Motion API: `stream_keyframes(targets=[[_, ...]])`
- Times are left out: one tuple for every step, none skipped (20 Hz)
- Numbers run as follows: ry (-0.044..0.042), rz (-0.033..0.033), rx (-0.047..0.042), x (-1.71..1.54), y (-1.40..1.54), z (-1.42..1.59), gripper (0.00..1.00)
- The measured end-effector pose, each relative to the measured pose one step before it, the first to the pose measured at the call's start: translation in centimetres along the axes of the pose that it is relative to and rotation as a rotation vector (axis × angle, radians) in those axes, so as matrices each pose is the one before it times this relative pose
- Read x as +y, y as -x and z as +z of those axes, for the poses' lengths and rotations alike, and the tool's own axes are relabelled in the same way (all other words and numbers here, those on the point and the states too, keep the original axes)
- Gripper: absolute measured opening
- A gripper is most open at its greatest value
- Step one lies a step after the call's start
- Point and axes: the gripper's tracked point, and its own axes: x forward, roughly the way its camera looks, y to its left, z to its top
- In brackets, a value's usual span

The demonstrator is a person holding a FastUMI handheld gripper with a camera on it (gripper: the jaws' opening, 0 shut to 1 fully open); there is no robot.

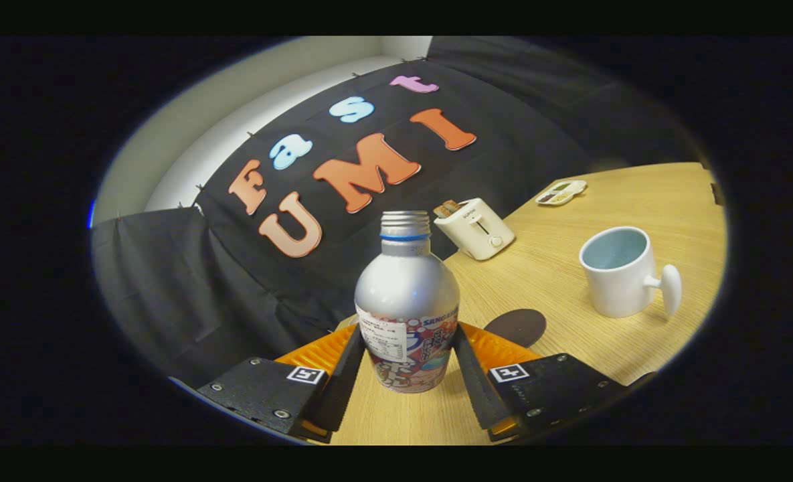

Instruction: Take the bottle from table, then pour the juice into the cup, finally place the bottle on the coaster

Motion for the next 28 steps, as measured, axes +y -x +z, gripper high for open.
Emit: stream_keyframes(targets=[[-0.01072,-0.01252,-0.00536,-0.666,0.009,0.227,0.75],[-0.01077,-0.01264,-0.00015,-0.562,0.079,0.141,0.75],[-0.02623,-0.00414,0.00299,-0.373,-0.115,-0.044,0.75],[-0.03309,0.00213,0.00037,-0.14,0.002,0.06,0.75],[-0.03472,0.00655,0.00196,-0.089,-0.117,0.157,0.75],[-0.03086,0.0061,0.00323,-0.019,-0.159,0.09,0.74],[-0.02821,0.00064,0.00252,-0.109,-0.153,0.162,0.75],[-0.02714,-0.00236,0.00474,-0.22,-0.05,0.022,0.75],[-0.02739,-0.00639,0.00568,-0.285,-0.127,0.11,0.74],[-0.02696,-0.01031,0.00509,-0.347,-0.279,0.047,0.75],[-0.02832,-0.00816,0.00559,-0.344,-0.095,0.008,0.74],[-0.03206,-0.006,0.00289,-0.206,0.086,-0.004,0.74],[-0.03808,-0.00222,0.00124,-0.179,-0.066,0.033,0.74],[-0.03911,0.0013,-0.00152,-0.08,0.028,0.104,0.74],[-0.03801,0.00174,-0.00245,-0.025,-0.051,0.216,0.74],[-0.03388,0.00534,-0.00169,0.026,0.118,0.107,0.74],[-0.03265,0.00314,0.00079,-0.068,0.022,0.1,0.74],[-0.0291,0.00133,-0.00207,-0.026,-0.085,0.382,0.74],[-0.02905,0.0006,0.00271,0.019,-0.125,0.186,0.74],[-0.02521,0.00307,0.00038,0.064,0.226,0.083,0.74],[-0.02166,0.00249,0.00309,0.061,-0.006,0.011,0.74],[-0.01978,-0.00466,-0.00026,-0.152,0.008,0.089,0.74],[-0.02128,-0.00425,0.00202,-0.119,-0.164,0.092,0.74],[-0.02342,0.00216,0.00071,0.174,-0.209,-0.005,0.74],[-0.0238,0.00459,0.00101,0.142,-0.043,0.05,0.74],[-0.02288,0.00654,0.00126,0.2,0.21,0.032,0.74],[-0.0222,0.00492,-0.00071,0.126,0.045,0.12,0.74],[-0.02607,0.00721,-0.00397,0.259,0.053,0.105,0.74]])
